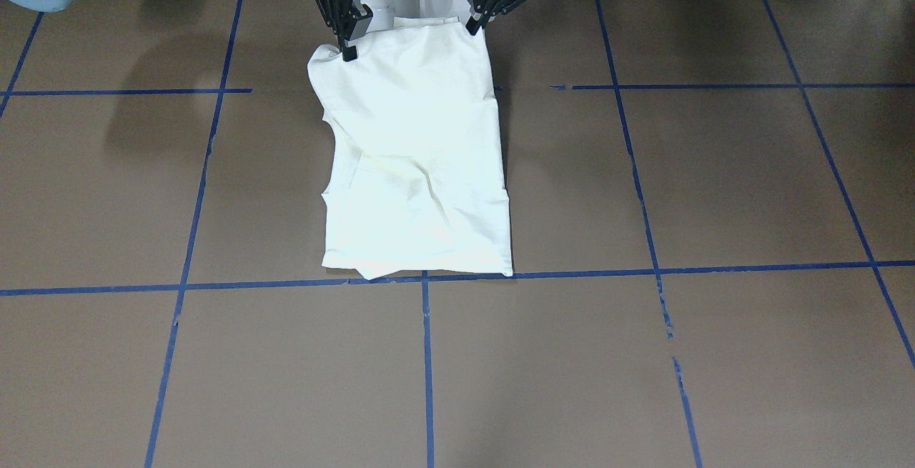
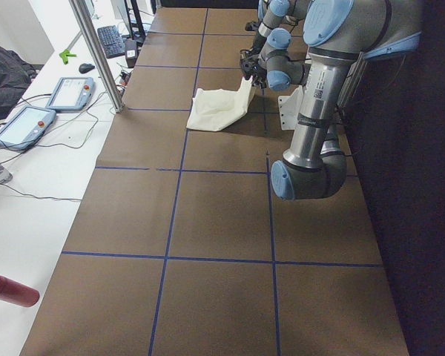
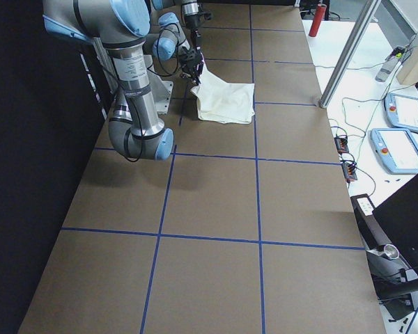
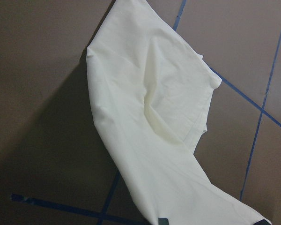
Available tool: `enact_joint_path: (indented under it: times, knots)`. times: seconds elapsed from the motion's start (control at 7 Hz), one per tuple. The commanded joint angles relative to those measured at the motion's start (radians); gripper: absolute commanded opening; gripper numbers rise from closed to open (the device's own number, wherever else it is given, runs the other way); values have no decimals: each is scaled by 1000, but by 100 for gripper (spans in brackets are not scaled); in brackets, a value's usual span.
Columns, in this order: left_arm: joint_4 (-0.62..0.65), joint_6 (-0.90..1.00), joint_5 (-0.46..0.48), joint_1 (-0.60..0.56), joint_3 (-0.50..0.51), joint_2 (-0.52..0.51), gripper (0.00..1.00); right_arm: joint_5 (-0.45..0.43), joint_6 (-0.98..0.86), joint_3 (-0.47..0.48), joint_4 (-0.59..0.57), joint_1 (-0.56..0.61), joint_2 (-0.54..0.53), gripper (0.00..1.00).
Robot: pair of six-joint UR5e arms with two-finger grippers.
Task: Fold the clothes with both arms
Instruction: 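Lift the near edge with both grippers and fold it away from the robot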
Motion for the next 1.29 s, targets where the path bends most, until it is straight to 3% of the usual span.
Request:
enact_joint_path:
  times: [0.0, 0.71, 1.14]
  knots:
    - [1, 96, -3, -80, 119, -76, 0, 12, -78, -130, 138, 100, 6, 0]
    - [-20, 251, -4, -249, 431, -251, 0, 69, -190, -499, 393, 260, 104, 0]
    - [-183, 297, 2, -272, 636, -281, 0, 81, -241, -676, 531, 304, 131, 0]
